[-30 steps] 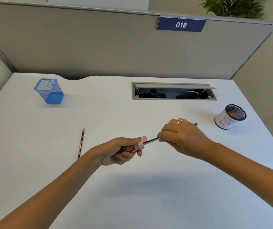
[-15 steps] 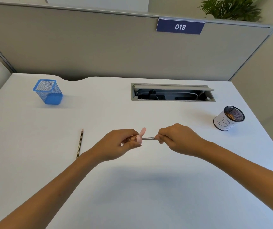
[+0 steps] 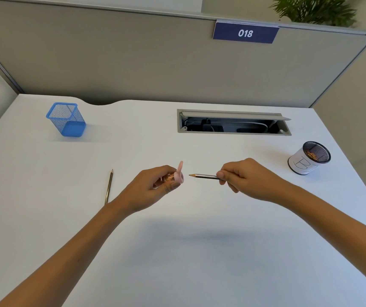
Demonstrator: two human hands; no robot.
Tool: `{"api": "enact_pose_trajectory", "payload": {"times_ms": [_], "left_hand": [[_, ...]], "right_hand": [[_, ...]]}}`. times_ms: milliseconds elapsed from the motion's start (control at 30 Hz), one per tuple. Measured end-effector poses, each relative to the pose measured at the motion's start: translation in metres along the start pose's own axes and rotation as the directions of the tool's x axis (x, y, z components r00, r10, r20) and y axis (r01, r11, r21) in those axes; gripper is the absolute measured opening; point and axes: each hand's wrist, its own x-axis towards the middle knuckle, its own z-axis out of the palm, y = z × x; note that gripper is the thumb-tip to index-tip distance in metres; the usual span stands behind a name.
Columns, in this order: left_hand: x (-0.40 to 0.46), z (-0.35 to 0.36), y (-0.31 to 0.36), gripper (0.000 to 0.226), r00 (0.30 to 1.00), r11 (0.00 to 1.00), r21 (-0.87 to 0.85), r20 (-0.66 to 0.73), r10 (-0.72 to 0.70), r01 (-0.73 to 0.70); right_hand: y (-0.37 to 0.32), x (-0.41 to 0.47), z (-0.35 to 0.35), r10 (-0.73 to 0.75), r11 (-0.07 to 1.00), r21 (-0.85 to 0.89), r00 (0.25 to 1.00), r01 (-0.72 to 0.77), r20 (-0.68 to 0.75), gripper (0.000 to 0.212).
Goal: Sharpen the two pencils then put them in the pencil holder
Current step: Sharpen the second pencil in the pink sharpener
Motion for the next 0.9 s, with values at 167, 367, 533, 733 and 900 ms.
{"api": "enact_pose_trajectory", "payload": {"times_ms": [167,367,533,733,900], "left_hand": [[-0.002,0.002,0.006,0.028,1.0,0.997,-0.065,-0.004,-0.03,0.03],[-0.002,-0.002,0.01,0.027,0.999,0.992,-0.115,0.022,-0.04,0.043],[0.001,-0.007,0.018,0.028,0.976,0.962,-0.241,0.203,-0.076,0.125],[0.004,-0.007,0.023,0.037,0.882,0.859,-0.365,0.434,-0.183,0.358],[0.001,0.008,0.012,0.019,0.982,0.93,0.315,0.06,0.177,-0.187]], "right_hand": [[0.002,-0.001,0.003,-0.157,0.982,-0.128,0.98,0.142,-0.123,0.018],[0.0,-0.002,0.007,-0.315,0.907,-0.347,0.93,0.237,-0.189,0.015],[-0.001,-0.003,0.011,-0.643,0.64,-0.66,0.744,0.393,-0.18,0.015],[-0.004,-0.004,0.014,-0.681,0.577,-0.718,0.714,0.389,-0.16,0.017],[-0.015,0.002,0.016,-0.011,0.995,-0.103,0.997,0.018,0.074,0.034]]}}
